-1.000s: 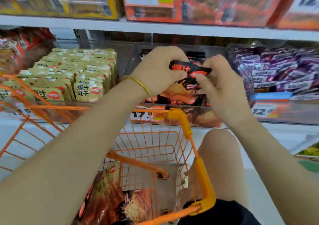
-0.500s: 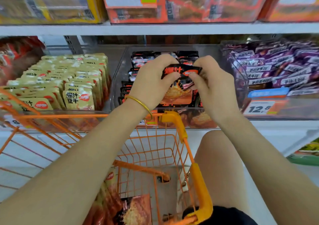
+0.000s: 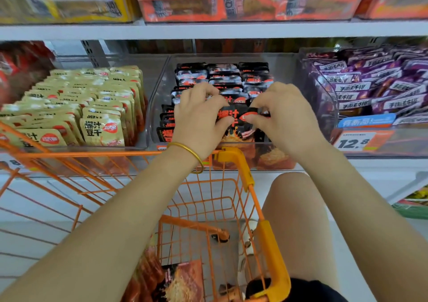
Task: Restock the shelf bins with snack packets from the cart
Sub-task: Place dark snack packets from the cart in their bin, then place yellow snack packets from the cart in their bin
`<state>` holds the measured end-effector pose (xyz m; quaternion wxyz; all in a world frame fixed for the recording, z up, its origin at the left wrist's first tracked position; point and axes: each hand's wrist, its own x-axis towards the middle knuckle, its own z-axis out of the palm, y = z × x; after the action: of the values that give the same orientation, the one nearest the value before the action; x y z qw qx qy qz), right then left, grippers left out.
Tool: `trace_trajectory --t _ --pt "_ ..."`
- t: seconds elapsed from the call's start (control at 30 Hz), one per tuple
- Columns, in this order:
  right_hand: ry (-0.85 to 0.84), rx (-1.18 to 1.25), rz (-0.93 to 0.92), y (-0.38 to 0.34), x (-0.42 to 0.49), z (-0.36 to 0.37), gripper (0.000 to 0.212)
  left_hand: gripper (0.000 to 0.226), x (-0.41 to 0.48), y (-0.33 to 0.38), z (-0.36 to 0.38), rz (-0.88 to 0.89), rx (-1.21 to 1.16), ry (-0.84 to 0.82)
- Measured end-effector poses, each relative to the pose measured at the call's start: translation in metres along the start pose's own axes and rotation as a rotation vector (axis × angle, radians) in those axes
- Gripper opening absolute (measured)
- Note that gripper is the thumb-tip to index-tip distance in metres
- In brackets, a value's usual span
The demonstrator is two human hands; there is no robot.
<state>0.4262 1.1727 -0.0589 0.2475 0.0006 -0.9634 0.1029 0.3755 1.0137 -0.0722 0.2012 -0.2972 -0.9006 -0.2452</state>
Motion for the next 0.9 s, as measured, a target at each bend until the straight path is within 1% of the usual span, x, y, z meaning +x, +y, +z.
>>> trace_trajectory --t 0.13,0.27,0.4,0.43,0.47,0.5,0.57,0.6,0.63,0.67,0.7,0.73,0.77,0.8,0.83,0.87,0.9 --pt "-0.178 -0.146 0.009 -0.009 0.002 0.005 0.033 0.025 -0.005 -0.005 0.009 -0.079 0.059 -0.107" --pt "-0.258 -0.252 0.028 -0.015 -0.003 0.007 0.034 0.027 -0.008 -0.004 0.014 -0.077 0.158 -0.192" --pt "-0.294 -0.350 0.016 -0.024 -0.003 0.001 0.033 0.028 -0.003 -0.001 0.008 -0.039 0.229 -0.273" --pt "-0.293 -0.383 0.016 -0.026 -0.004 -0.002 0.034 0.026 -0.005 -0.002 0.005 -0.030 0.213 -0.261" --pt "-0.268 -0.389 0.022 -0.028 -0.007 -0.005 0.035 0.024 -0.009 -0.004 0.001 -0.030 0.169 -0.208" --pt "-0.203 -0.361 0.026 -0.030 -0.012 -0.007 0.034 0.022 -0.016 -0.007 -0.005 -0.037 0.109 -0.121" --pt "-0.001 -0.208 -0.005 -0.038 -0.024 -0.007 0.030 0.019 -0.038 -0.017 -0.020 -0.032 0.013 0.096" --pt "0.076 -0.109 -0.055 -0.045 -0.031 -0.007 0.031 0.016 -0.053 -0.025 -0.028 -0.006 -0.009 0.156" --pt "0.076 -0.031 -0.116 -0.054 -0.037 -0.004 0.031 0.013 -0.068 -0.034 -0.036 0.020 -0.024 0.143" --pt "-0.012 0.035 -0.164 -0.065 -0.040 0.002 0.030 0.011 -0.082 -0.044 -0.043 0.031 -0.037 0.081" --pt "-0.197 0.089 -0.191 -0.079 -0.041 0.008 0.027 0.010 -0.095 -0.056 -0.050 0.014 -0.050 -0.020" --pt "-0.425 0.121 -0.214 -0.092 -0.041 0.017 0.025 0.008 -0.105 -0.068 -0.056 -0.032 -0.051 -0.144" --pt "-0.652 0.119 -0.249 -0.105 -0.038 0.031 0.024 0.005 -0.114 -0.080 -0.059 -0.095 -0.027 -0.277" --pt "-0.840 0.117 -0.288 -0.119 -0.036 0.049 0.025 0.005 -0.120 -0.094 -0.060 -0.164 0.017 -0.404" --pt "-0.990 0.115 -0.315 -0.133 -0.036 0.068 0.028 0.006 -0.126 -0.107 -0.059 -0.246 0.072 -0.526" --pt "-1.097 0.109 -0.332 -0.145 -0.037 0.092 0.032 0.009 -0.130 -0.118 -0.058 -0.323 0.121 -0.628" --pt "-1.170 0.077 -0.346 -0.156 -0.041 0.114 0.035 0.012 -0.134 -0.128 -0.056 -0.377 0.158 -0.702"
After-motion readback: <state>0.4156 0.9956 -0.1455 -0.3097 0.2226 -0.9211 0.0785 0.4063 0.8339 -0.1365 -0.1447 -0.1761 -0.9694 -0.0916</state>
